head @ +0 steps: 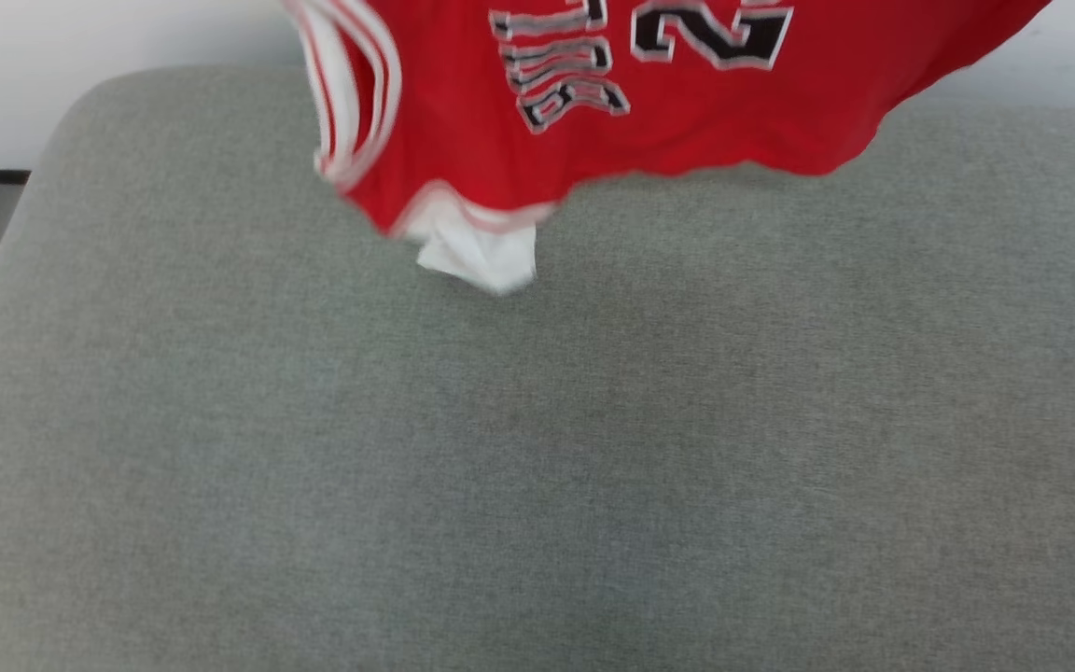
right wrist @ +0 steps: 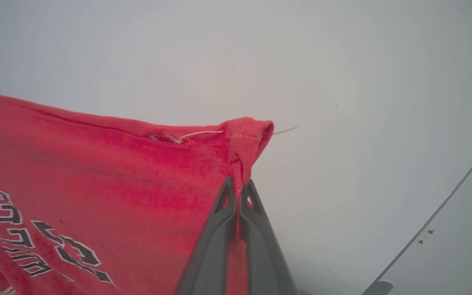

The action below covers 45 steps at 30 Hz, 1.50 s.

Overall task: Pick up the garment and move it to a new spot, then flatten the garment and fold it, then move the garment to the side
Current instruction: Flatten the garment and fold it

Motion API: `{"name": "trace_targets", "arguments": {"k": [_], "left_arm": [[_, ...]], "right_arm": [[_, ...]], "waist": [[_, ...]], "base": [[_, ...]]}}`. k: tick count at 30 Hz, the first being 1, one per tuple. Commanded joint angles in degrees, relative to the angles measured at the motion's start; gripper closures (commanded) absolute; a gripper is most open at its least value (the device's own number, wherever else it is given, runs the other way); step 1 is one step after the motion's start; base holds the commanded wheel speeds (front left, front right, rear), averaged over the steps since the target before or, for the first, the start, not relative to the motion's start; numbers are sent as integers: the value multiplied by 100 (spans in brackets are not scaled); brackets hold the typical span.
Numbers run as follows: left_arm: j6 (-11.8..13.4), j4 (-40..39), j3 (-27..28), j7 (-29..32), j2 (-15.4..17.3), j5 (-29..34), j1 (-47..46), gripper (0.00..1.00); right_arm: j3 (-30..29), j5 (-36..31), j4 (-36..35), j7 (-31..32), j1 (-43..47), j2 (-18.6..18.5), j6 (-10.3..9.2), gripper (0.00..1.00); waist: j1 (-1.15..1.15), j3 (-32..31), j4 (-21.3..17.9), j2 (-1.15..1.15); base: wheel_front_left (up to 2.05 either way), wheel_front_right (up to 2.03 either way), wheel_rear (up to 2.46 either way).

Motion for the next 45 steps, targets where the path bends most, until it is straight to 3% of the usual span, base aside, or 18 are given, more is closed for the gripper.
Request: {"name": "trace_targets", "arguments": {"k": [1,10,19,25,30,35,41,45], "left_arm": [[-26,139,4,-51,-29,28,-99,100],[-247,907,-110,-338,-231,88,-639,100],[-279,1596,-211,-793,-526,232,-1231,100],[49,2256,-256,-1359,-842,572,-2032,100],[504,2575,-86,-2673,-1074,836,-2735,100],[438,2133,78,-2984,-1066,1079,-2682,100],[486,1479,247,-2977,-856,1092,-1117,100],[340,1168,133,-2515,-615,778,190,100]], "right_arm": [[-68,-86,-14,-20,-10,48,-11,100],[-576,-427,-153,-20,71,248,-11,100],[-1041,-1281,336,-500,-396,715,-11,100],[-1137,-2157,1090,-1545,-1162,1148,-11,100],[-1450,-3435,1666,-3362,-1824,1249,-11,100],[-1284,-4212,1902,-3897,-1748,1358,-11,100],[-740,-3556,1918,-3931,-685,1171,-11,100],[-368,-2489,1650,-3425,297,1046,-11,100]], "waist": [[0,-62,-62,0],[0,98,-153,0],[0,1038,-246,0],[0,1842,-302,0],[0,2326,-230,0],[0,2430,-82,0],[0,2012,44,0],[0,1614,50,0]], "base": [[0,0,0],[0,0,0],[0,0,0],[0,0,0],[0,0,0],[0,0,0],[0,0,0],[0,0,0]]}}
